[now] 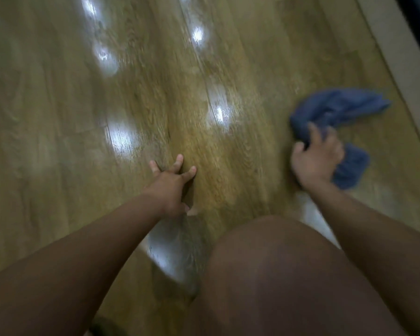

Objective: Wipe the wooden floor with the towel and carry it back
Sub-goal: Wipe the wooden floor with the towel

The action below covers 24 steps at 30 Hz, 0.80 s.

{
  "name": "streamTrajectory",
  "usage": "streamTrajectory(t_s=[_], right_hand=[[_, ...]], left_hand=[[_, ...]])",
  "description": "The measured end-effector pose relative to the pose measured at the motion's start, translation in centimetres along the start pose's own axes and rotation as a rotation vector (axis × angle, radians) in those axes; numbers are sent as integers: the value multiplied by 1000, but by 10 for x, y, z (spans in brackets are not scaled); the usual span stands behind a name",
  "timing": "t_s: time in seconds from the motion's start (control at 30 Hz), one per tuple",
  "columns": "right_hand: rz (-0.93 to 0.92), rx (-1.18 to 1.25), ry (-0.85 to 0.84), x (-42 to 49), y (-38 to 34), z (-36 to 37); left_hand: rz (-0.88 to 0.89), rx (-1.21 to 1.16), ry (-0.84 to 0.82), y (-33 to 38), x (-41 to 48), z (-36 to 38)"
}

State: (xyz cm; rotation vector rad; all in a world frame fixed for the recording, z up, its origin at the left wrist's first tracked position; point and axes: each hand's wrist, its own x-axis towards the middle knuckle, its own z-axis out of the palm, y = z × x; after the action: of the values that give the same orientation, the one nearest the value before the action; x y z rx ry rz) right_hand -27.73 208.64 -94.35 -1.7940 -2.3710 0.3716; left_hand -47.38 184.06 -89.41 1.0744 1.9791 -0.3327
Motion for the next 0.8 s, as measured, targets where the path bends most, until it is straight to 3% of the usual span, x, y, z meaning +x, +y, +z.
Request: streamTrajectory(t_s=[0.07, 0.17, 0.23, 0.3, 0.37, 0.43, 0.53, 0.8], right_hand=[[-294, 4, -206, -50, -50, 16], [-906, 44, -504, -82, -85, 29], [-1176, 18, -487, -72, -80, 26], [-1085, -28, -405, -67, -65, 20], [-837, -68, -335, -73, -49, 13], [-707, -60, -460, -74, -35, 15], [-810, -55, -674, -43, -35, 16], [-971, -341, -788, -2, -72, -1]], left_hand=[[4, -71, 100, 3, -3, -10], [-31, -296, 404, 12, -5, -16], [-54, -217, 376, 24, -5, -16], [-88, -120, 268, 34, -1, -8], [-93, -62, 260, 37, 9, -1], [-94, -35, 295, 35, 19, -2], [-58, -17, 252, 30, 28, -13], [-116, -2, 158, 44, 37, -36]])
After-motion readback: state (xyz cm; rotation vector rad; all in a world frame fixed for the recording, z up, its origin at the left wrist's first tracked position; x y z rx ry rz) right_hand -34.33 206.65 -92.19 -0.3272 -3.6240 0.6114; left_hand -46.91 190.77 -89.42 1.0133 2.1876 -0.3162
